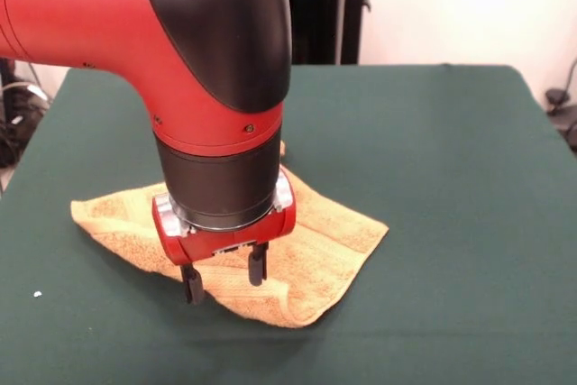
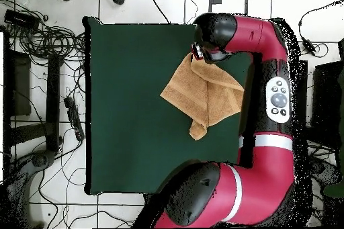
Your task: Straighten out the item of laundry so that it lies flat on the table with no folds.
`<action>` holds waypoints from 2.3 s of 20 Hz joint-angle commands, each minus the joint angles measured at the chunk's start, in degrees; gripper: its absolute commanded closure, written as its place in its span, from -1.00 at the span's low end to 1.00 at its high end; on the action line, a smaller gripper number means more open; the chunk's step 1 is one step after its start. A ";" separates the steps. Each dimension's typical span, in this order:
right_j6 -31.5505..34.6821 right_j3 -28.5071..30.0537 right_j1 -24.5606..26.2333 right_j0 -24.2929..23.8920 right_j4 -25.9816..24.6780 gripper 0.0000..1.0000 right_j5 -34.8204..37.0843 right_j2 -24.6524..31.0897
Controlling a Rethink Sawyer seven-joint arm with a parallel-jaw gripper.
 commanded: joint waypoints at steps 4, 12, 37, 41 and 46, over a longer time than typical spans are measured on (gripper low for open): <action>-13.54 3.63 -2.31 2.89 0.17 -1.00 2.78 5.10; -2.07 20.01 -10.96 2.28 2.88 -1.00 -4.81 2.11; 16.21 46.42 -16.29 3.30 8.48 -1.00 -31.31 -3.46; 15.73 47.49 -15.34 2.90 9.33 -1.00 -34.36 -3.21; 15.46 48.24 -14.76 2.87 10.27 -1.00 -36.37 -3.45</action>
